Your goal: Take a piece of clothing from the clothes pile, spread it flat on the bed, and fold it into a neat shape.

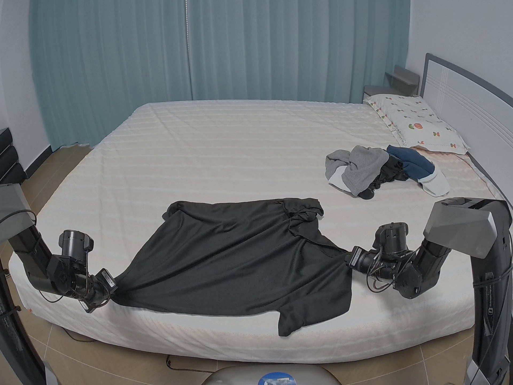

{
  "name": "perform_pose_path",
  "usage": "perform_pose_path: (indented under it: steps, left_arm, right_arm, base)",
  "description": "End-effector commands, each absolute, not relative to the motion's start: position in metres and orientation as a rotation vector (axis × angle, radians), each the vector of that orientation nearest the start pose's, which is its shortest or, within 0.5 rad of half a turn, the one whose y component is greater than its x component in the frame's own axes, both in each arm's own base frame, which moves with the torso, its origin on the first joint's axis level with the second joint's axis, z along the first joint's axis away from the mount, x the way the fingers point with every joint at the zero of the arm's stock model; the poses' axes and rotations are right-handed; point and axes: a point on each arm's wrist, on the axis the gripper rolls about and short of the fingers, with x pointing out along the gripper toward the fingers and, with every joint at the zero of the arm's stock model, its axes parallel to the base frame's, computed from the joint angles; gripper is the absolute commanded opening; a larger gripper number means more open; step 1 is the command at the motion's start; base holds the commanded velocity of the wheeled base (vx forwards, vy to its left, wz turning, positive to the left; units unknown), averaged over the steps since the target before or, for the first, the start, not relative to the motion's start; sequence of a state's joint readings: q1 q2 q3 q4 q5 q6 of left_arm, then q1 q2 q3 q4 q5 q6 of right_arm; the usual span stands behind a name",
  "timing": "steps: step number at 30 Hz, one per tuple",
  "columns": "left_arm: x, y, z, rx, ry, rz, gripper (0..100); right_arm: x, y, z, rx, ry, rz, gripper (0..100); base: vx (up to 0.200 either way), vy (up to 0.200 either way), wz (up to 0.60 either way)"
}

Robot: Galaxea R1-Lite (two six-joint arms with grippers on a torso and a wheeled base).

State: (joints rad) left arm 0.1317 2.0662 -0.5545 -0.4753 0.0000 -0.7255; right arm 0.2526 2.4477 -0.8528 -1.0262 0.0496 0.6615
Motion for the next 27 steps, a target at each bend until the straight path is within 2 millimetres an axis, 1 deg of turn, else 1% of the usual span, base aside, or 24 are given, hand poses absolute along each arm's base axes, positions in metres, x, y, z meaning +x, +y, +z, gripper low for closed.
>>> perform_pose_path:
  steps: [1,4,6,9,11,15,18,19,24,25,26,27]
  left_arm:
    - [0.282,0.037,0.003,-0.736,0.946,0.495,0]
    - [0.284,0.037,0.0,-0.751,0.924,0.494,0]
    - [0.285,0.036,-0.001,-0.76,0.912,0.49,0]
    - [0.288,0.03,-0.012,-0.777,0.915,0.475,0]
    - [0.291,0.031,-0.015,-0.78,0.91,0.475,0]
    - [0.291,0.031,-0.015,-0.783,0.907,0.475,0]
    - [0.291,0.031,-0.016,-0.784,0.907,0.474,0]
    - [0.291,0.031,-0.016,-0.784,0.909,0.474,0]
    - [0.29,0.03,-0.015,-0.786,0.908,0.475,0]
    - [0.29,0.03,-0.016,-0.785,0.91,0.476,0]
    - [0.29,0.03,-0.016,-0.785,0.91,0.476,0]
    - [0.29,0.03,-0.016,-0.786,0.908,0.475,0]
  right_arm:
    - [0.397,0.099,-0.029,0.596,0.562,0.112,0]
    - [0.413,0.101,-0.02,0.604,0.508,0.128,0]
    - [0.419,0.102,-0.021,0.601,0.509,0.128,0]
    - [0.434,0.106,-0.027,0.589,0.508,0.126,0]
    - [0.44,0.107,-0.037,0.589,0.507,0.123,0]
    - [0.457,0.11,-0.05,0.585,0.469,0.104,0]
    - [0.466,0.111,-0.051,0.587,0.44,0.1,0]
    - [0.468,0.112,-0.051,0.588,0.431,0.103,100]
    - [0.467,0.111,-0.05,0.586,0.428,0.105,100]
    - [0.466,0.107,-0.041,0.589,0.419,0.101,100]
    - [0.466,0.107,-0.04,0.59,0.417,0.102,100]
    - [0.46,0.101,-0.027,0.597,0.418,0.106,100]
  base:
    - [0.0,0.0,0.0]
    - [0.0,0.0,0.0]
    - [0.0,0.0,0.0]
    - [0.0,0.0,0.0]
    - [0.0,0.0,0.0]
    - [0.0,0.0,0.0]
    - [0.0,0.0,0.0]
    - [0.0,0.0,0.0]
    - [0.0,0.0,0.0]
    - [0.0,0.0,0.0]
    - [0.0,0.0,0.0]
    - [0.0,0.0,0.0]
